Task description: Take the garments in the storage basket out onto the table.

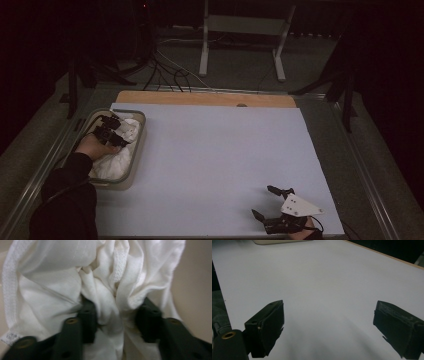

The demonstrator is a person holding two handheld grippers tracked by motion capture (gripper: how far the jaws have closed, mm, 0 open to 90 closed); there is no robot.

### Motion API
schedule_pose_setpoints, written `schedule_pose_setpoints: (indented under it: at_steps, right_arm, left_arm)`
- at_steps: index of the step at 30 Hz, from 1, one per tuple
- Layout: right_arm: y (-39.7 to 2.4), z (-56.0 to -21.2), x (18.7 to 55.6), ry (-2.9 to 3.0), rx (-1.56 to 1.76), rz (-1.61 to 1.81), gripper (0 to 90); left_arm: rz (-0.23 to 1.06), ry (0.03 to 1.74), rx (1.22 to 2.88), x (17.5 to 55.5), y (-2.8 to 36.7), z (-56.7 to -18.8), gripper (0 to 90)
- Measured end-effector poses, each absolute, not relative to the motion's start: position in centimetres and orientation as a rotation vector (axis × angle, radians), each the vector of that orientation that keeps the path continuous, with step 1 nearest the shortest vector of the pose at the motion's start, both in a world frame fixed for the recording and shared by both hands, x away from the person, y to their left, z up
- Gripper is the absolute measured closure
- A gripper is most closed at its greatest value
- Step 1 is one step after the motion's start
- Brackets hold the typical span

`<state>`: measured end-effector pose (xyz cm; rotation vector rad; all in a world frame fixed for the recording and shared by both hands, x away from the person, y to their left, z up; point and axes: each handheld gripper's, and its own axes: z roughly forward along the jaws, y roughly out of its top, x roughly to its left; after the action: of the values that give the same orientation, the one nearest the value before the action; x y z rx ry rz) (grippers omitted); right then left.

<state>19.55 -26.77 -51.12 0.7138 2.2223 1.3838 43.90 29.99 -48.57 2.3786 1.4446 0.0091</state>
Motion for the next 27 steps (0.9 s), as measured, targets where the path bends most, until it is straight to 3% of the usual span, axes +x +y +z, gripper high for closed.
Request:
schedule_pose_setpoints:
  at_steps: [2,6,11,27]
  right_arm:
    - [-26.8,-51.1,19.5,2.218,0.714,1.384,10.2]
    - [-26.8,-51.1,19.5,2.214,0.726,1.385,10.2]
    - [-26.8,-51.1,19.6,2.215,0.734,1.381,10.2]
    - [-26.7,-51.0,19.5,2.211,0.73,1.376,10.2]
  left_arm:
    - [0.013,1.433,2.383,43.8,30.1,-48.4,74.6]
    - [0.032,1.395,2.418,43.6,29.9,-48.1,77.8]
    - [0.093,1.289,2.5,42.8,30.0,-46.8,78.4]
    - [0.133,1.067,2.427,39.7,32.7,-41.3,78.8]
